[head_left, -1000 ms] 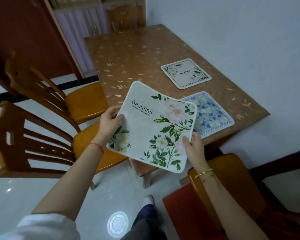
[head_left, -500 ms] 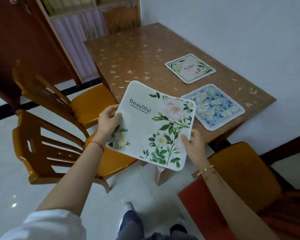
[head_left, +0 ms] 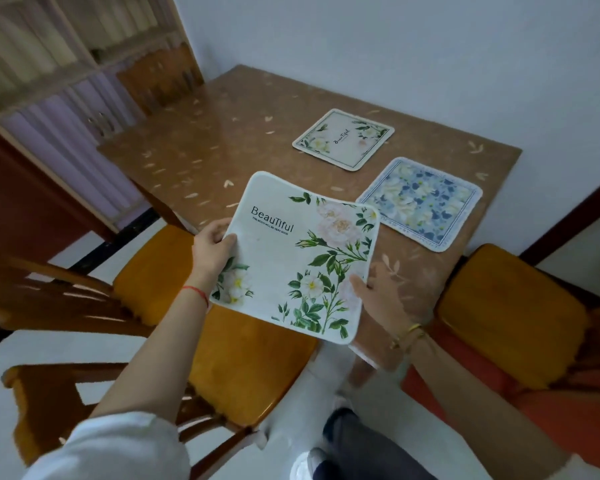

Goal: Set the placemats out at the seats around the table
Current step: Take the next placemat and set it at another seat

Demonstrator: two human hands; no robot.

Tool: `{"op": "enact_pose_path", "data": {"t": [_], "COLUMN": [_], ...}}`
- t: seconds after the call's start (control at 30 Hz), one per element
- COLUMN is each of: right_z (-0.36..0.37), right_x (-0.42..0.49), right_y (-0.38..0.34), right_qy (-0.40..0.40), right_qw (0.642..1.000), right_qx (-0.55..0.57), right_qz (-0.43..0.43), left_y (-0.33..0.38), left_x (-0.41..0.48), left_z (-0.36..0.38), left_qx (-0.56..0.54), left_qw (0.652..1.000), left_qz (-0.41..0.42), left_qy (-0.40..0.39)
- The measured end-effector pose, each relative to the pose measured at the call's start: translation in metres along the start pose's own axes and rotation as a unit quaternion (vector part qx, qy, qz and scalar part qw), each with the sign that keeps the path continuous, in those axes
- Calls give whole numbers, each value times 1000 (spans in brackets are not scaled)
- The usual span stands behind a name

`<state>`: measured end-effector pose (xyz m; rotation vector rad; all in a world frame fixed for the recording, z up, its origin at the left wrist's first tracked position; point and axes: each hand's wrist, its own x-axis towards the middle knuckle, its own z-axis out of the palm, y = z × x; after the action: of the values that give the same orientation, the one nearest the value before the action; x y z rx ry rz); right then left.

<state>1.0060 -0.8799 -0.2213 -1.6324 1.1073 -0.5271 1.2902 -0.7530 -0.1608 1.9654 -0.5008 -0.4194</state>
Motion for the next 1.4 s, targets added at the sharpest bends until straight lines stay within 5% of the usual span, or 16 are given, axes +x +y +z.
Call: {"op": "enact_pose_path", "data": {"t": [0.63,0.9,1.4], "right_z": [78,104,129], "right_x": [145,154,156], "right_y": [23,40,61], "right_qy": [-9,15,34], "right_qw": [992,982,977], "right_qx": [-93,-93,-69], "right_qz": [83,162,198], "left_y": [-40,-62,-104], "left_x": [214,239,268], "left_z": [74,94,105], "left_qx": [9,36,45], "left_qw": [992,978,968], "left_qz": [-57,-51,-76], "left_qy": [-113,-200,-236]}}
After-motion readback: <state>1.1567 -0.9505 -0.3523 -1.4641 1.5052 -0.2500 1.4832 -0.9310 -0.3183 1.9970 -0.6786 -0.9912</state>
